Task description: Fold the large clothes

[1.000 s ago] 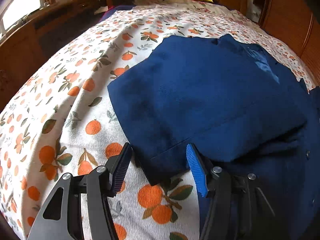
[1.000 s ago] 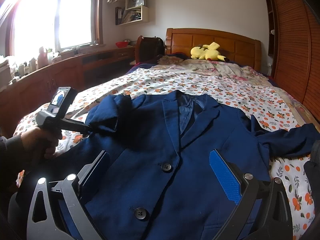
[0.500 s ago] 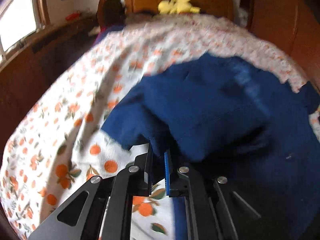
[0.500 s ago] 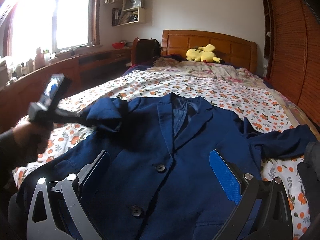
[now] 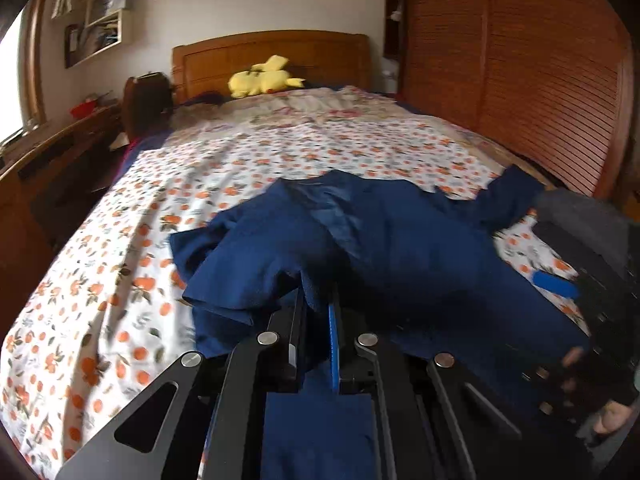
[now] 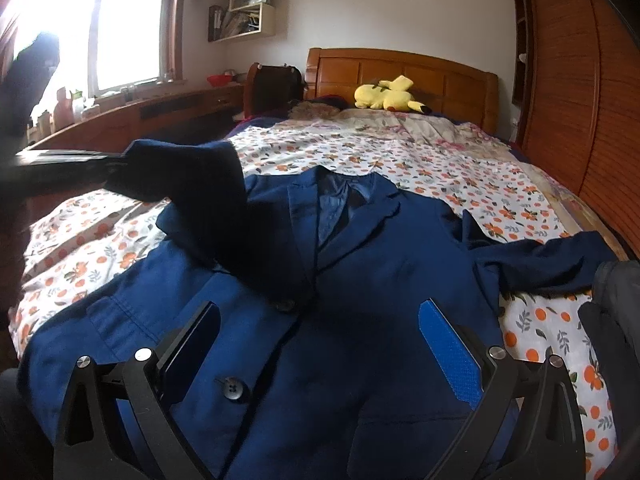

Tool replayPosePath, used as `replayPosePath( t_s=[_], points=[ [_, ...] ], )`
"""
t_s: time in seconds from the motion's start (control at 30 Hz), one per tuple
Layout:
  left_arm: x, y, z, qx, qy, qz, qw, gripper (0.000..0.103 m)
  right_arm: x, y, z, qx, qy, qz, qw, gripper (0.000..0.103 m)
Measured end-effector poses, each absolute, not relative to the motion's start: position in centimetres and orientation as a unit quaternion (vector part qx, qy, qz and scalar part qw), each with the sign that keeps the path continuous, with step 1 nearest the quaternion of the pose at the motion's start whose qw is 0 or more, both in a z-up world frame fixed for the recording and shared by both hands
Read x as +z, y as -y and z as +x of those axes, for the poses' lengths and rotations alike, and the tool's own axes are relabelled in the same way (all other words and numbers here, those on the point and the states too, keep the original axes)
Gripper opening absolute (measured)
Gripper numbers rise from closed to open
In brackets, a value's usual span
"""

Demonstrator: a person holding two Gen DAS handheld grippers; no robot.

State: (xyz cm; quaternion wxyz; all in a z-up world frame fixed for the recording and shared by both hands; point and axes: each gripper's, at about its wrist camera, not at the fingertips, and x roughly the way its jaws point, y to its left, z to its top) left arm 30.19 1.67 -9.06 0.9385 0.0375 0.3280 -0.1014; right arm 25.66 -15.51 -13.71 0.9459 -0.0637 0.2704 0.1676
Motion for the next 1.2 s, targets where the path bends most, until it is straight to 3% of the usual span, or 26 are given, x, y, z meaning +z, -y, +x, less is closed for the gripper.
replayPosePath(
  t_s=[0.1, 0.2, 0.27, 0.37, 0.63, 0.73, 0.8, 0.9, 1.2],
  points=[
    [-9.8, -0.5, 28.3, -0.109, -0.326, 0.045, 0.938, 0.01, -13.9, 15.8, 25.6, 0.165, -0.27, -0.066, 0.946, 0.096],
    [-10.7, -0.7, 26.8, -0.114, -0.328, 0.042, 0.937, 0.021, -14.0, 16.0, 25.8, 0.161, -0.275, -0.066, 0.946, 0.096],
    [-11.0, -1.0, 25.2, -0.118, -0.324, 0.034, 0.938, 0.04, -14.1, 16.0, 25.9, 0.16, -0.276, -0.065, 0.946, 0.096],
    [-11.4, -1.6, 24.0, -0.113, -0.317, 0.037, 0.941, 0.057, -14.1, 15.6, 26.0, 0.162, -0.277, -0.067, 0.945, 0.096],
    [-11.4, -4.4, 21.0, -0.083, -0.289, 0.03, 0.953, 0.088, -13.9, 12.2, 25.9, 0.202, -0.277, -0.077, 0.936, 0.096],
    [-11.2, -6.6, 20.2, -0.065, -0.273, 0.007, 0.96, 0.101, -14.2, 10.2, 25.8, 0.226, -0.281, -0.086, 0.929, 0.09],
    [-11.3, -7.9, 19.8, -0.055, -0.268, -0.004, 0.962, 0.101, -14.8, 8.7, 25.8, 0.248, -0.29, -0.093, 0.92, 0.076],
    [-11.7, -9.7, 19.4, -0.036, -0.275, -0.009, 0.961, 0.101, -16.5, 6.3, 26.0, 0.279, -0.314, -0.106, 0.901, 0.067],
    [-11.9, -13.1, 17.6, -0.019, -0.278, -0.018, 0.96, 0.101, -19.7, 2.3, 26.7, 0.321, -0.365, -0.137, 0.863, 0.06]
  ],
)
